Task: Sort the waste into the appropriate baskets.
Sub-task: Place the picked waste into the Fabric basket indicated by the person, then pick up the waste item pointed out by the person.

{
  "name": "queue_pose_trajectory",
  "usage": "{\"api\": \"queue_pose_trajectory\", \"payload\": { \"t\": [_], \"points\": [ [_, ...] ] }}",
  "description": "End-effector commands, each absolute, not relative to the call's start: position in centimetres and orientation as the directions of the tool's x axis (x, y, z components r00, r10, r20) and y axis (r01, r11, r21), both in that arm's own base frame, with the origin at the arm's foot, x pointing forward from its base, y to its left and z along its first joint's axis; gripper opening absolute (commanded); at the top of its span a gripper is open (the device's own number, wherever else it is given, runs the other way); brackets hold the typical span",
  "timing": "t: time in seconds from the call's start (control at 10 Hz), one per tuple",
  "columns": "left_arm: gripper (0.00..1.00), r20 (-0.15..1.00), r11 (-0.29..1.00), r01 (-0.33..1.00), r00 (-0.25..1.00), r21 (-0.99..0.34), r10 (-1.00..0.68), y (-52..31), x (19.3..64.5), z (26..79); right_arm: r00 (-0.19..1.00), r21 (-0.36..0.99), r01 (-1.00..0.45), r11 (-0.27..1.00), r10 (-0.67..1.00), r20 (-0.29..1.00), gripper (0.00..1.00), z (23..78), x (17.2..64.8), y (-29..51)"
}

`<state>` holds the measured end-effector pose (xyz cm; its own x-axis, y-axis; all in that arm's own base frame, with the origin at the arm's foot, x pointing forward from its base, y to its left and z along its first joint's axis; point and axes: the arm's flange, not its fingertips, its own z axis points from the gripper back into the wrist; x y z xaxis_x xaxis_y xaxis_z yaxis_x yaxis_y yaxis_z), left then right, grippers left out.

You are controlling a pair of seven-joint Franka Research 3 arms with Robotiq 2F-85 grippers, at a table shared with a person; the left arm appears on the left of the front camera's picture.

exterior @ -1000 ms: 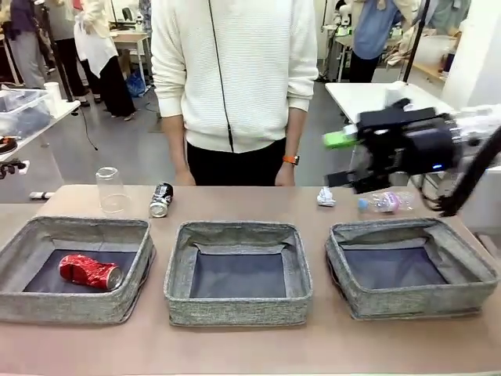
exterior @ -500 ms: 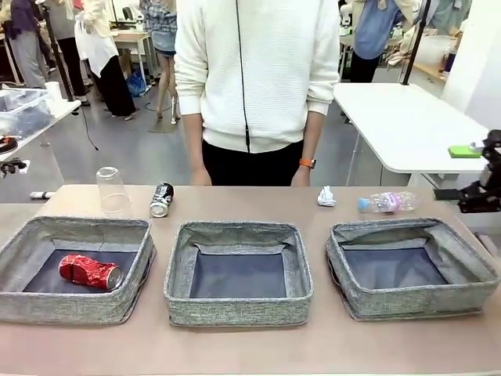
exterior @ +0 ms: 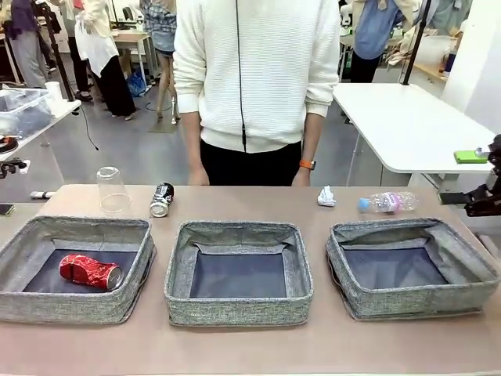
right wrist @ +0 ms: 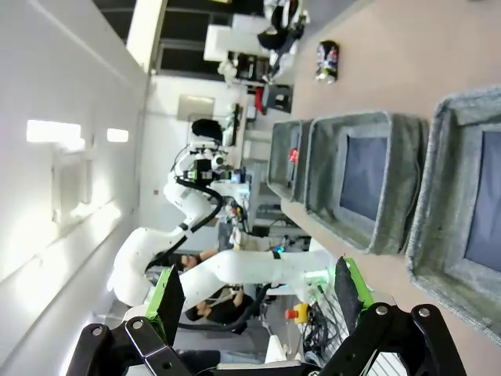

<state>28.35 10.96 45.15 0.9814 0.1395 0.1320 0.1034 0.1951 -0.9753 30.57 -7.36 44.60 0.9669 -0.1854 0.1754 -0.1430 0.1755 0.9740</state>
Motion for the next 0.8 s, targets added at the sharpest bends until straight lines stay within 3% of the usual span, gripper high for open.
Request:
{"api": "queue_pose_trajectory", "payload": {
  "t": [0.0, 0.7],
  "points": [
    [1.00, 0.141, 0.172, 0.113, 0.977, -0.979, 0.160, 10.86, 28.75, 45.39, 0.968, 0.976, -0.145, 0.161, -0.182, 0.173, 1.00, 44.80, 30.64, -7.26],
    [1.00, 0.141, 0.172, 0.113, 0.977, -0.979, 0.160, 10.86, 28.75, 45.39, 0.968, 0.976, -0.145, 0.161, -0.182, 0.173, 1.00, 44.80, 30.64, -7.26]
  ]
}}
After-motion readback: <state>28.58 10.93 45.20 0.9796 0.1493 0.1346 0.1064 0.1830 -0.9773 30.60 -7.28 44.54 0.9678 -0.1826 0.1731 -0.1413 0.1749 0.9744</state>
